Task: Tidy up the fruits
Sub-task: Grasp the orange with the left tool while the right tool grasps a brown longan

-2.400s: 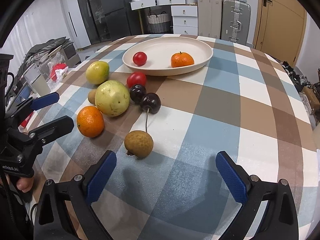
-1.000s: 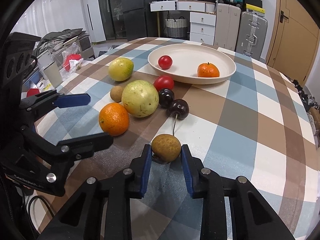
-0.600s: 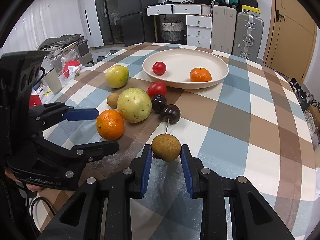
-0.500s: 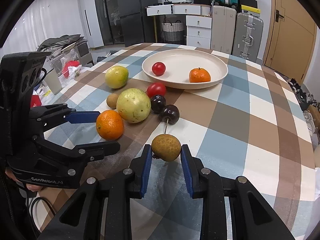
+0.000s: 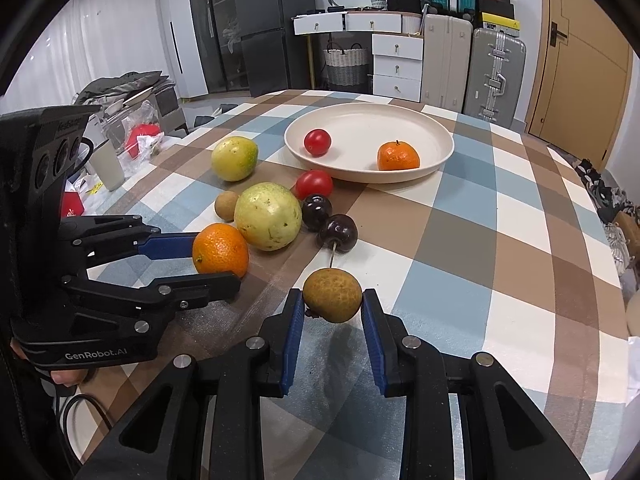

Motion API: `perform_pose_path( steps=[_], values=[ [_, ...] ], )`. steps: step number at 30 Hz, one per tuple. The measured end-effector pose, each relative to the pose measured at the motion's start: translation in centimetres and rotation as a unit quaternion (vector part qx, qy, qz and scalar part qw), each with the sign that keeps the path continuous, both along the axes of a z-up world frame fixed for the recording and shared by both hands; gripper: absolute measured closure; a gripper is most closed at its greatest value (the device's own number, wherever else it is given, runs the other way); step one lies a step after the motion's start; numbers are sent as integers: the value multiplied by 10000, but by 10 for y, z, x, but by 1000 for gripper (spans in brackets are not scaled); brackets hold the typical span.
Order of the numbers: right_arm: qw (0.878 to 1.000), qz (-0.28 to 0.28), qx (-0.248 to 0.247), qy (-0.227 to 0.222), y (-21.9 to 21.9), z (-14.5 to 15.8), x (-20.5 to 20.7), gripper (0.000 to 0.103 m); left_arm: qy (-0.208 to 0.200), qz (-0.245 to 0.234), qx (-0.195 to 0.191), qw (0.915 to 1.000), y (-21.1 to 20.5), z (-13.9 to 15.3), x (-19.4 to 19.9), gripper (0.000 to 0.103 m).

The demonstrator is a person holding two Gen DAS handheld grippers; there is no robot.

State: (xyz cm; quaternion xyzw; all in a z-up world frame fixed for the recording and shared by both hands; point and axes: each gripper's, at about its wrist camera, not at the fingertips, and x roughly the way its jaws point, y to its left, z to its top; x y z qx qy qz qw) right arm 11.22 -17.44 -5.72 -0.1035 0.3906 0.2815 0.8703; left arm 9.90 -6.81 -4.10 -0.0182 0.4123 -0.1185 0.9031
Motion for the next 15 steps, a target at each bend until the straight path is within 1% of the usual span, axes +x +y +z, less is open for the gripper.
perform_pose_path(
  steps=[5,9,15],
  values=[
    [10000,-26,38,-39,-2,5,0,73,-150,-5,12,9999,0,5,-5,65],
    [9999,-43,102,-103,-5,11,-2,73,-267,34,-91,9996,4,11,-7,65],
    [9995,-84,205,-232,-10,20,-4,73,-536,237,-178,9981,13,27,-13,65]
  ],
)
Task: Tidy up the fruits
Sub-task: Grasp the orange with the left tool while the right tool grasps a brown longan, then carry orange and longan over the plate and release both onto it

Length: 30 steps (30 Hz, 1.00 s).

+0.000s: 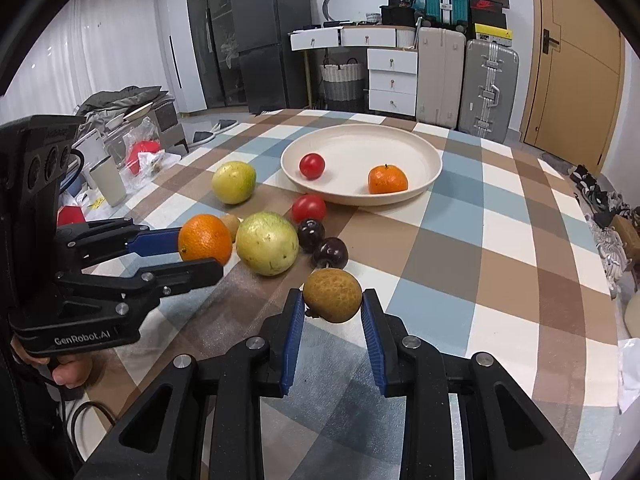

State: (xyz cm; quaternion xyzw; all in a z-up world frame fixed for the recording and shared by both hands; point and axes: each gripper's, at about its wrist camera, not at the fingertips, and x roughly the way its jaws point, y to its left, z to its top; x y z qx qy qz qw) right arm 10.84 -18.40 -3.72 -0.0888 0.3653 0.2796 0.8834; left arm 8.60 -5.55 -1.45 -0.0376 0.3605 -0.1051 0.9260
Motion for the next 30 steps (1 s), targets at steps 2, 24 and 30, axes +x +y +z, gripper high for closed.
perform_pose_path(
  steps=[2,24,30],
  values=[
    [10000,-17,56,-25,-2,3,-1,73,-82,57,-20,9999,3,5,-2,65],
    [9986,-128,311,-417,-11,36,2,73,-726,452,-78,9963,25,52,-4,65],
    [9983,-98,276,-508,-8,42,17,73,-772,485,-60,9958,26,56,12,65]
  ],
)
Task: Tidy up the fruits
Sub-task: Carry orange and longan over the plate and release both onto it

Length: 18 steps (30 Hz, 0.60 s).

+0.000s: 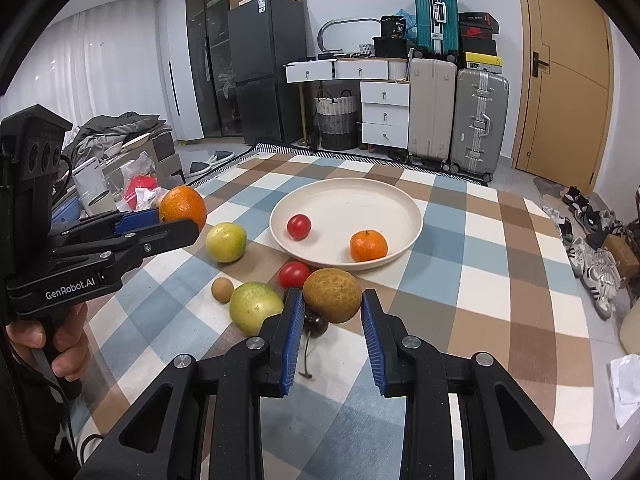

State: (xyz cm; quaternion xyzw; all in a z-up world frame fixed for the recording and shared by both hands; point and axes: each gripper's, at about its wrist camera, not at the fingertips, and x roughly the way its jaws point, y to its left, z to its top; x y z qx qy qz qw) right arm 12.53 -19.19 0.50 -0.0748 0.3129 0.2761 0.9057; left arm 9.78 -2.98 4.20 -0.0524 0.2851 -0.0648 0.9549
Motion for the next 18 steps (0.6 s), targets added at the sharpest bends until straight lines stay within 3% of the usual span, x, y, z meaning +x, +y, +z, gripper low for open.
perform_pose_path(
  steps=[18],
  values=[
    [9996,-195,207,-72,-6,15,60,73,45,-1,-20,10000,1,-3,73,65]
  ],
)
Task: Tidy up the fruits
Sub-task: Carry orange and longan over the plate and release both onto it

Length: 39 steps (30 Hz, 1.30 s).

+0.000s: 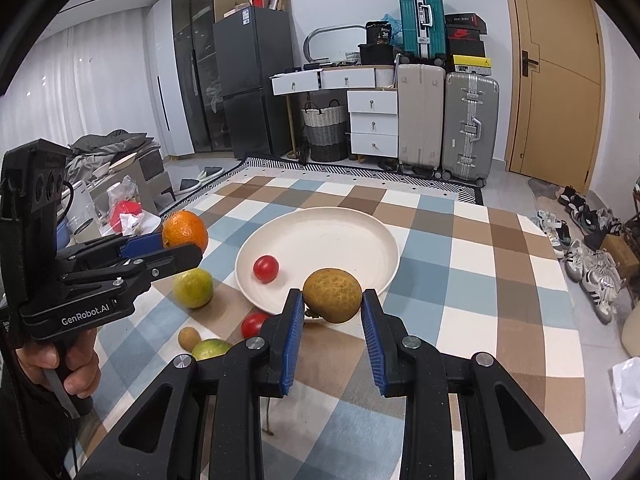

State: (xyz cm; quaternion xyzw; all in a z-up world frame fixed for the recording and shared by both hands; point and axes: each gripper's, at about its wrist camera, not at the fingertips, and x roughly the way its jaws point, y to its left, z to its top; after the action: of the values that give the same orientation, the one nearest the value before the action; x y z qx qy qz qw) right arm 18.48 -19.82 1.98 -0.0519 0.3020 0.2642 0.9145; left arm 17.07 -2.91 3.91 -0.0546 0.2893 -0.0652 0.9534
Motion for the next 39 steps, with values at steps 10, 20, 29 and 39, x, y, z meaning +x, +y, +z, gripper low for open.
perform_pose_path(
  steps=[10,20,29,39],
  values=[
    [9999,-24,117,60,4,-4,29,73,81,17,101,9999,-1,-11,42,65],
    [9997,-47,194,136,7,-7,57,73,126,111,162,9997,6,-19,67,65],
    [9995,-34,196,256,18,-18,79,73,275,108,240,9993,6,-33,94,65],
    [9986,-69,266,449,29,-37,97,73,398,67,367,9985,2,-51,104,65]
  ],
)
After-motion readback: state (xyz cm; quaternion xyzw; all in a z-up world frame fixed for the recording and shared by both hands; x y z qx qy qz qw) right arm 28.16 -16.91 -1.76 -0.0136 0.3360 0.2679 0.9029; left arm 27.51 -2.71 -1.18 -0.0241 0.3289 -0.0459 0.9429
